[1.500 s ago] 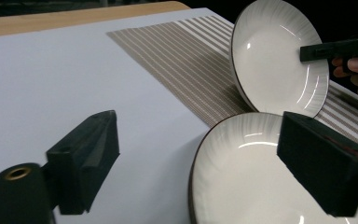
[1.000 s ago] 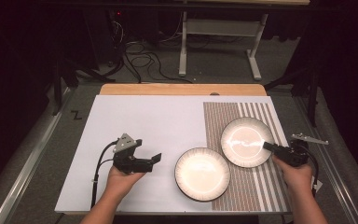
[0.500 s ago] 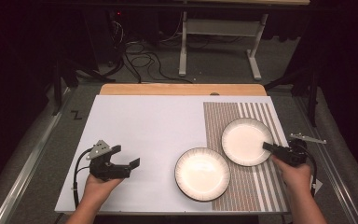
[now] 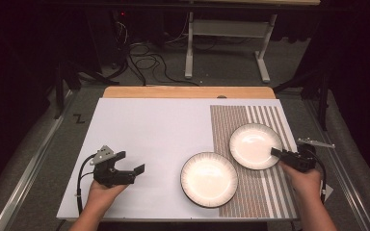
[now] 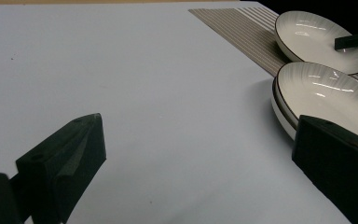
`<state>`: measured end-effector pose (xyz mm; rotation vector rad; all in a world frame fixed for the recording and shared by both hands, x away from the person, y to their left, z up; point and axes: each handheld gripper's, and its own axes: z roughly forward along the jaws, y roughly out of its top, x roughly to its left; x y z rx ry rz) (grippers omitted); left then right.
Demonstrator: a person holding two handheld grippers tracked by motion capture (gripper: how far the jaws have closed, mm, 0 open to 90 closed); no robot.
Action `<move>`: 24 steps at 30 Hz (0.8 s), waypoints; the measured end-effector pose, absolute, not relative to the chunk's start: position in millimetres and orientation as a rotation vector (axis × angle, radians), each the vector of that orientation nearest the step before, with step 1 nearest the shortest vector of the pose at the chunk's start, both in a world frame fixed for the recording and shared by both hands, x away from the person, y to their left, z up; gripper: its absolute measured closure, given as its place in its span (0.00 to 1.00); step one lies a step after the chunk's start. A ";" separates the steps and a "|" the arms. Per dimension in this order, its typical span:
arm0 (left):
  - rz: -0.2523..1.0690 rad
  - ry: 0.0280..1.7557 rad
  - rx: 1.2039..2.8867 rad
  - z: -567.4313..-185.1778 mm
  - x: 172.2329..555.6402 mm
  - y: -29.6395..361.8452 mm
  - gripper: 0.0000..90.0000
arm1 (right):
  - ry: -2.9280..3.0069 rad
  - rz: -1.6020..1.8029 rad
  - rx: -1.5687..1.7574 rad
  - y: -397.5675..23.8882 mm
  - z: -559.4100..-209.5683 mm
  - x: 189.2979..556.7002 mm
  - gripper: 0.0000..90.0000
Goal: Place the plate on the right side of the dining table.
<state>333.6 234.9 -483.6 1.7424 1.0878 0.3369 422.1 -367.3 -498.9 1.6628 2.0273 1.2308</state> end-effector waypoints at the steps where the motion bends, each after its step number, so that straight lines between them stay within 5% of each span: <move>1: 0.333 1.087 1.742 -483.7 333.7 234.7 0.04 | 2.026 1.230 1.666 -367.1 -498.8 422.0 0.76; 24: 0.335 1.080 1.754 -486.5 331.6 232.3 0.04 | 1.977 1.165 1.608 -369.4 -491.4 410.8 0.57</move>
